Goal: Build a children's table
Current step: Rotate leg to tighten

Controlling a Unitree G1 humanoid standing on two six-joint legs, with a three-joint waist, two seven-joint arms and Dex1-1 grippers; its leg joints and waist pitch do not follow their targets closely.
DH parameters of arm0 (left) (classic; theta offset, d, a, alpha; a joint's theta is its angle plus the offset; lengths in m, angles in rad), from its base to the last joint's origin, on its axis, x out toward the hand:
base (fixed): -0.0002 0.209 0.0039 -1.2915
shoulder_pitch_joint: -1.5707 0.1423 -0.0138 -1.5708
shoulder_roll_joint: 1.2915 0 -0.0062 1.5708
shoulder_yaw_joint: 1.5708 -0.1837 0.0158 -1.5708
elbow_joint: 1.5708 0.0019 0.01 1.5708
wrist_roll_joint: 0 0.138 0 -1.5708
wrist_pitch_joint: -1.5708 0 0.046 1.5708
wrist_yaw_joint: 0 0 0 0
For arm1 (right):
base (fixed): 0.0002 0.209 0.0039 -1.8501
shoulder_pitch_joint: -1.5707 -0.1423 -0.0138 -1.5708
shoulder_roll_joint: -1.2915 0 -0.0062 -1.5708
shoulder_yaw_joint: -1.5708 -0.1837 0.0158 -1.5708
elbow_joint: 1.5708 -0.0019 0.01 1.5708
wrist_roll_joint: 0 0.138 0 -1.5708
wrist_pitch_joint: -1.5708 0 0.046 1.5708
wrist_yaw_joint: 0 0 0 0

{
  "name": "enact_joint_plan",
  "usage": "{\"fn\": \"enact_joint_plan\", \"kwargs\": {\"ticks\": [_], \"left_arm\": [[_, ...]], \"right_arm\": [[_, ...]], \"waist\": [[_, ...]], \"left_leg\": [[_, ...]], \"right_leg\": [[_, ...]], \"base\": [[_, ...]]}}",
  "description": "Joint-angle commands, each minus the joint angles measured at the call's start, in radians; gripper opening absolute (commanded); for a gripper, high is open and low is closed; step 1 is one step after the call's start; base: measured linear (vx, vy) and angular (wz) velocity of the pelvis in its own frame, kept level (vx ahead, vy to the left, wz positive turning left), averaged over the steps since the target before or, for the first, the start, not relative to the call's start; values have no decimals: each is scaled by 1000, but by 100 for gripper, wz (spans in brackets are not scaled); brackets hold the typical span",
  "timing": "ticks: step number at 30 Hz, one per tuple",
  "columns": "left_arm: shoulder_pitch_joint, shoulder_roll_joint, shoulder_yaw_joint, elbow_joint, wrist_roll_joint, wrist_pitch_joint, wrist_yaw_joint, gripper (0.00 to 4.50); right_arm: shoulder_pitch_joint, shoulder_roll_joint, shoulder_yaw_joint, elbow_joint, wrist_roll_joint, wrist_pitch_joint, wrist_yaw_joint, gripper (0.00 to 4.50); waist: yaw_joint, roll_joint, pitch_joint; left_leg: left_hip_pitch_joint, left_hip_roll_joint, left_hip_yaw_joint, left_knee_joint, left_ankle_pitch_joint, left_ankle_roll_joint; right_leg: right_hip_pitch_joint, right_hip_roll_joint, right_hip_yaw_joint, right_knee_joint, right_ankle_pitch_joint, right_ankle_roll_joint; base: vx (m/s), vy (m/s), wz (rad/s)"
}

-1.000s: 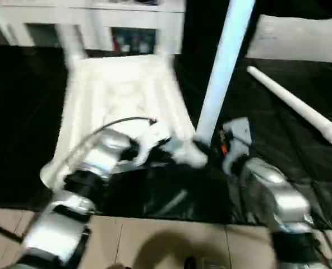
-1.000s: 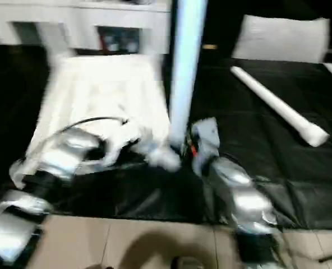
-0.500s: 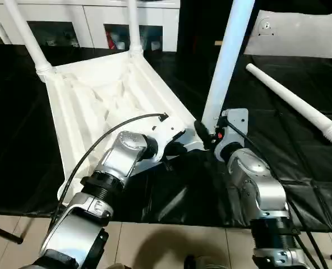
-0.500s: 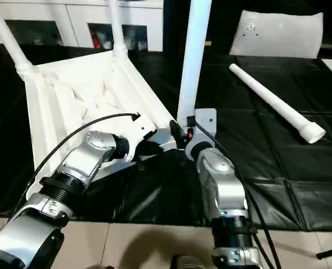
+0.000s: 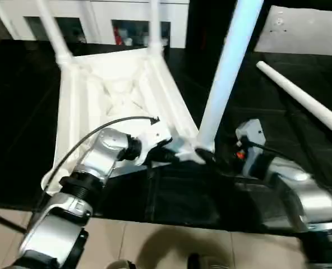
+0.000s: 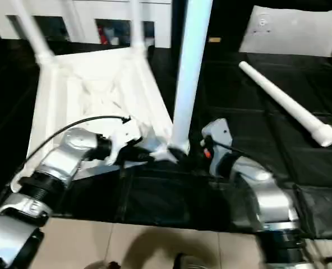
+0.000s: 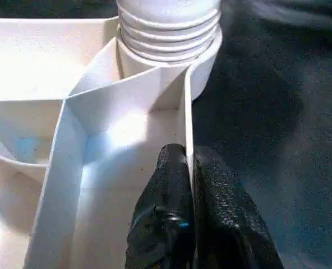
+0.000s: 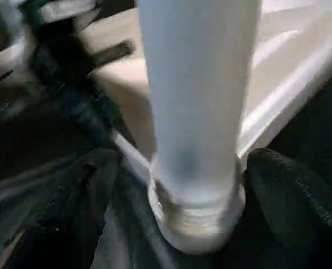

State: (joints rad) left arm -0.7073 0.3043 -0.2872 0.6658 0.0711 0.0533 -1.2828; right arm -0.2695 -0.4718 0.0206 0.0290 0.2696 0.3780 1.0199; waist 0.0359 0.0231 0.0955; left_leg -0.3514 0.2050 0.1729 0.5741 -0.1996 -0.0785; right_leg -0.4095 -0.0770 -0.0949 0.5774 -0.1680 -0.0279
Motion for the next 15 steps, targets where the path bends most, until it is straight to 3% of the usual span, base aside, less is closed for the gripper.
{"fn": "enact_joint_plan", "kwargs": {"ticks": [1,4,8,15], "left_arm": [[-20,-14,-30,2,-32,-43,-82,0],[-29,0,-46,21,-35,-64,-150,0],[-41,12,-70,52,-23,-127,-218,0],[-77,27,-99,110,-2,-211,-295,0]], "right_arm": [[-12,-13,27,-11,22,-14,67,402],[-44,-41,44,29,31,-29,140,367],[-78,-57,71,87,25,-61,206,335],[-119,-65,114,140,35,-71,302,273]], "waist": [[-1,-11,-71],[9,-12,-73],[23,-14,-73],[29,-19,-77]], "left_leg": [[0,25,2,-51,-62,163],[-2,28,2,-50,-50,164],[0,28,4,-49,-63,151],[-6,29,2,-43,-38,158]], "right_leg": [[66,-64,58,-49,-99,-262],[67,-66,56,-42,-75,-279],[64,-66,57,-43,-104,-272],[66,-67,57,-32,-58,-280]], "base": [[0,0,0],[0,0,0],[0,0,0],[0,0,0]]}}
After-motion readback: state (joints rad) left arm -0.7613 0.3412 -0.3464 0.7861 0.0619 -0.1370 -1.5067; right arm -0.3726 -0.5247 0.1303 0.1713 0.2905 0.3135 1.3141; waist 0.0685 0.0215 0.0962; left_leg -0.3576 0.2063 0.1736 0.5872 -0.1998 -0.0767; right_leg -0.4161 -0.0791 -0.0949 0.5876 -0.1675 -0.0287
